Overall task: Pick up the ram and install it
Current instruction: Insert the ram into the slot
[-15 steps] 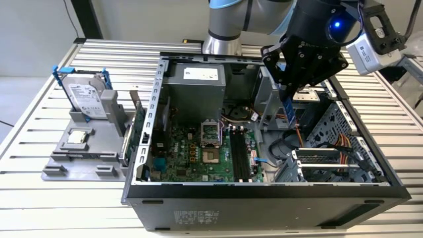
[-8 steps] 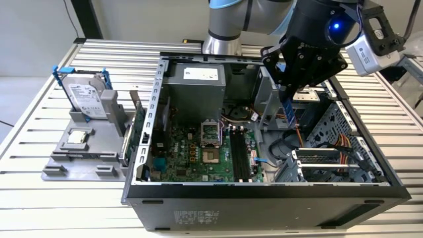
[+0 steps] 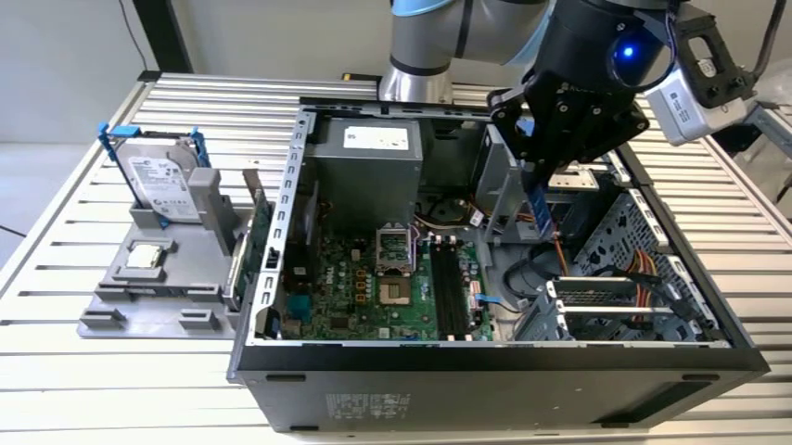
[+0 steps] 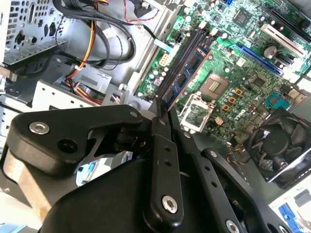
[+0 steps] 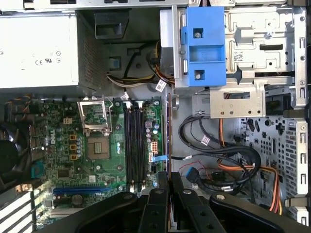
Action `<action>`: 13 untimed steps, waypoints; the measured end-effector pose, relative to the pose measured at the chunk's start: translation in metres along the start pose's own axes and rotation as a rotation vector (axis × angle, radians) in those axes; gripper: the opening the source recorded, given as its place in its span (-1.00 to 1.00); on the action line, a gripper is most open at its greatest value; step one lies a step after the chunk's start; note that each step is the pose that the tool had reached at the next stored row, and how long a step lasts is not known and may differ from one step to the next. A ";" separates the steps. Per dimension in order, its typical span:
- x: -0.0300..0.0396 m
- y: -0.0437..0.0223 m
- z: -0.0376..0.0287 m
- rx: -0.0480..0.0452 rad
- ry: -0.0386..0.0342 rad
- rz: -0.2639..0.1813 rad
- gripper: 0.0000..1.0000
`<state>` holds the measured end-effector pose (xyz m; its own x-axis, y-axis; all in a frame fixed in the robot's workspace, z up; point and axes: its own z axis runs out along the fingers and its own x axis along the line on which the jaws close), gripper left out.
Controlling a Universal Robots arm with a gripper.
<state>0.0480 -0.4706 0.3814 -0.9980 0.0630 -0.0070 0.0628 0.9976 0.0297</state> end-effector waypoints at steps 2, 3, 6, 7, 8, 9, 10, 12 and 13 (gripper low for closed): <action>0.0000 0.0000 0.0008 0.0000 0.0000 0.000 -1.00; 0.0000 0.0000 0.0011 0.0000 0.0000 0.000 -1.00; 0.0000 -0.0001 0.0022 0.0000 0.0000 0.000 -1.00; 0.0000 -0.0001 0.0025 0.0001 0.0000 0.000 -1.00; 0.0000 -0.0001 0.0029 0.0000 0.0000 0.000 -1.00; 0.0000 -0.0001 0.0031 0.0001 0.0000 0.000 -1.00; 0.0000 -0.0001 0.0034 0.0001 0.0000 0.000 -1.00; 0.0000 -0.0001 0.0040 0.0001 0.0000 0.000 -1.00; 0.0000 -0.0001 0.0043 0.0001 0.0000 0.000 -1.00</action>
<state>0.0480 -0.4706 0.3772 -0.9980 0.0630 -0.0070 0.0628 0.9976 0.0296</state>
